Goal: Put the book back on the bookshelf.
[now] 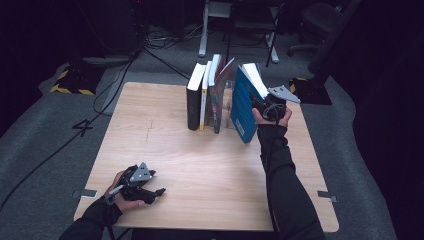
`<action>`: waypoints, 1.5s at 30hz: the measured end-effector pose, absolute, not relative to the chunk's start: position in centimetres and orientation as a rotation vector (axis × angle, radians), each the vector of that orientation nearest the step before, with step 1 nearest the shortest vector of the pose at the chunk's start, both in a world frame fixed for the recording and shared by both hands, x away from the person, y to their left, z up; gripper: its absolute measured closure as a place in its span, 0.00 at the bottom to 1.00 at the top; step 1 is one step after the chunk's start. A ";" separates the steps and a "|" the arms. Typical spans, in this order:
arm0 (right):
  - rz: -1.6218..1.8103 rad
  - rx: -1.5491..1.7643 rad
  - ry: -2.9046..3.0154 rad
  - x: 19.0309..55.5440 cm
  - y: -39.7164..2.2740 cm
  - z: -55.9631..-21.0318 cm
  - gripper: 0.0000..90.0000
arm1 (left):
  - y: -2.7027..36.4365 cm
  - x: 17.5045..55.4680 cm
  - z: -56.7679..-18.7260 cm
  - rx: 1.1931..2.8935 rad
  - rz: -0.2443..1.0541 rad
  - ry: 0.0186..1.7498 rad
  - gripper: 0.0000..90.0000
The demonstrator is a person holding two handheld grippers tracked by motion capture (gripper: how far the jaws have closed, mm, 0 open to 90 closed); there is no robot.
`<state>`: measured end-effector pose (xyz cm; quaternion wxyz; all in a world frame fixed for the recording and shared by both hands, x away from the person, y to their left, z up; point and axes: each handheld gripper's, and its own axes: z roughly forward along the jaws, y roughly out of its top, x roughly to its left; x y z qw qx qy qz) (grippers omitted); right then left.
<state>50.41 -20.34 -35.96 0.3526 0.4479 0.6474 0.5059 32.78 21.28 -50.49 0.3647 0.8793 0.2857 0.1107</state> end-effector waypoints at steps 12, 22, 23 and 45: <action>1.341 1.166 1.689 49.9 -21.2 -35.8 0.55 | 21.3 32.8 -50.5 2.261 0.284 0.735 0.26; 1.264 1.183 1.824 51.3 -21.4 -34.5 0.44 | 21.3 32.8 -50.5 2.261 0.284 0.736 0.26; 1.283 1.192 1.820 51.4 -21.4 -34.7 0.44 | 21.3 32.8 -50.5 2.261 0.284 0.736 0.26; 1.268 1.201 1.666 54.1 -19.0 -34.3 0.68 | 21.3 32.7 -50.5 2.264 0.279 0.726 0.26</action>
